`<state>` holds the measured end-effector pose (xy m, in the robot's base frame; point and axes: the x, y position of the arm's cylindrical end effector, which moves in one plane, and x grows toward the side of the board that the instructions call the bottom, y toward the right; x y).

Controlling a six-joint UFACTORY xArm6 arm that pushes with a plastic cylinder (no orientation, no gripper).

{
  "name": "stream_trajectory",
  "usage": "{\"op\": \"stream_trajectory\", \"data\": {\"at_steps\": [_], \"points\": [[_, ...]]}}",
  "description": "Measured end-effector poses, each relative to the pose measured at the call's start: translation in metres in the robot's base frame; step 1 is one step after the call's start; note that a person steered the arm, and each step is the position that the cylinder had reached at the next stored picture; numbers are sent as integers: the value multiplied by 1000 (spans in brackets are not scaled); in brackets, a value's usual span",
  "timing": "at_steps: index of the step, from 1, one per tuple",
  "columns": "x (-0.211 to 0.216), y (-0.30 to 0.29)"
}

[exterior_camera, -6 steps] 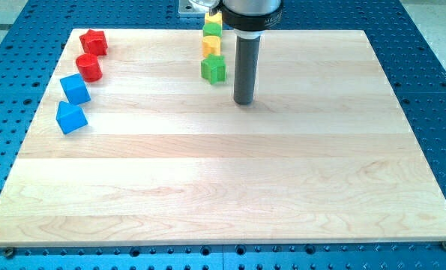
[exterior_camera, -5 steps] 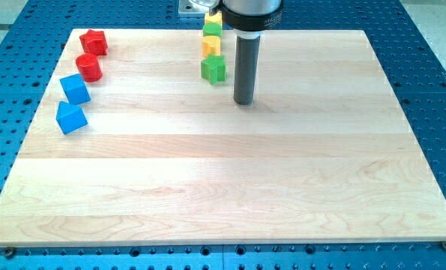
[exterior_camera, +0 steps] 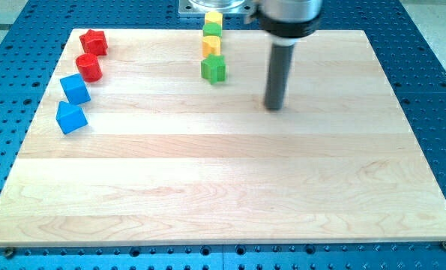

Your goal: Move the blue triangle to the bottom of the green star

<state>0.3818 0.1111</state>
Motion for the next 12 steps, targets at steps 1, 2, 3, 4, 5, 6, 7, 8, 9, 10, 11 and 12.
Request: {"op": "stream_trajectory", "data": {"at_steps": [1, 2, 3, 4, 5, 6, 7, 8, 9, 10, 11, 12], "points": [[-46, 3], [-14, -56], [53, -195], [121, -358], [105, -416], [66, -367], [25, -259], [21, -179], [21, -275], [-23, -297], [-53, -235], [-29, -179]]}}
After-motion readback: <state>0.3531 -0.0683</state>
